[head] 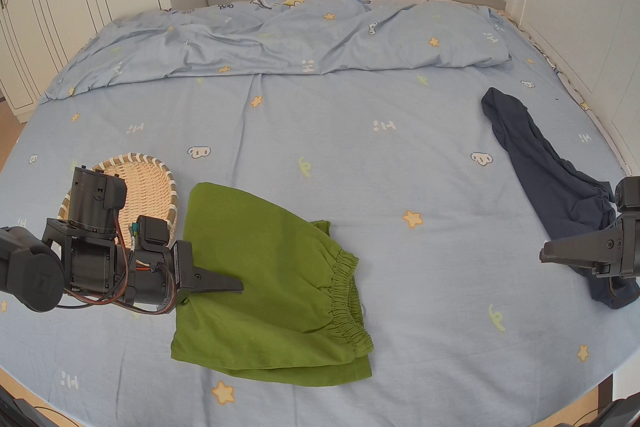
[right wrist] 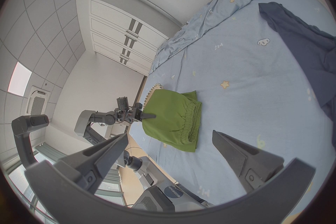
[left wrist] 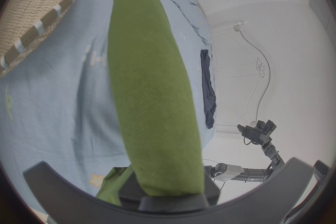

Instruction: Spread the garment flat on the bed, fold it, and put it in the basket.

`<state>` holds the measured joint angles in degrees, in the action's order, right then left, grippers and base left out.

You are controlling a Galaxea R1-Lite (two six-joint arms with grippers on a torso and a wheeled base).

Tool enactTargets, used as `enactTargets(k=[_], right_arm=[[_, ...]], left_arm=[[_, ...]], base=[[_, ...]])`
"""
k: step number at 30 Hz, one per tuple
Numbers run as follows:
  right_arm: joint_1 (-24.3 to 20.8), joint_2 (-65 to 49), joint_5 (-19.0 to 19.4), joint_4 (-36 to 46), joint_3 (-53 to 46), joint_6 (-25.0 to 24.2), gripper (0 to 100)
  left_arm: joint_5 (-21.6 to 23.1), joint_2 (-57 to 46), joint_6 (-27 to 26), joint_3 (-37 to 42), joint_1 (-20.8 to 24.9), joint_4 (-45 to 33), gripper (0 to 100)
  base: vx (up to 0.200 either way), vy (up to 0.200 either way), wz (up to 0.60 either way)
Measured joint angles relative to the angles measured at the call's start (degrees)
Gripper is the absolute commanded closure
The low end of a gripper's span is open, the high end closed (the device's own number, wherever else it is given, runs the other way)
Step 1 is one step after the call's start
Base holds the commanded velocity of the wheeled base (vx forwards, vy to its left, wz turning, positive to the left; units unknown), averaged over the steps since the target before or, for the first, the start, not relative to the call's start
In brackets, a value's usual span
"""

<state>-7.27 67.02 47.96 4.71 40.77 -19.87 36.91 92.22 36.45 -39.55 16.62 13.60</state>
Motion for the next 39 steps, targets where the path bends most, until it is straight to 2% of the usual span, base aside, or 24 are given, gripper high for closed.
enactTargets(k=[5,13,17,20,24,28,30,39], right_arm=[[0.22,-0.02,-0.01,-0.04,0.05,0.0,0],[0.1,-0.07,-0.04,-0.24,-0.13,0.02,0],[-0.09,-0.07,-0.04,-0.24,-0.22,0.0,0],[-0.17,-0.13,-0.15,-0.26,-0.22,0.0,0],[-0.17,-0.29,-0.23,-0.24,-0.2,-0.02,0],[-0.01,-0.77,-0.33,-0.24,0.0,-0.05,0],[0.0,-1.12,-0.41,-0.24,0.02,-0.07,0],[-0.22,-2.36,-0.78,-0.24,0.05,-0.18,0]], left_arm=[[0.0,0.0,-0.09,0.0,0.35,0.05,100],[-0.02,-0.24,-2.46,-0.09,1.49,-0.04,100],[0.0,-0.22,-4.92,-3.86,3.23,-1.95,100],[0.0,-0.18,-6.57,-8.5,5.51,-6.74,100],[-0.27,-0.11,-12.26,-14.62,7.86,-17.1,100],[-1.19,-0.13,-23.02,-19.49,8.87,-24.95,100],[-1.91,-0.35,-26.71,-21.88,9.03,-27.43,100],[-3.47,-1.79,-30.77,-34.9,7.08,-29.81,100]], base=[[0.0,0.2,0.0],[0.0,0.0,0.0],[0.0,0.0,0.0],[0.0,0.0,0.0],[0.0,0.0,0.0],[0.0,0.0,0.0],[0.0,0.0,0.0],[0.0,0.0,0.0]])
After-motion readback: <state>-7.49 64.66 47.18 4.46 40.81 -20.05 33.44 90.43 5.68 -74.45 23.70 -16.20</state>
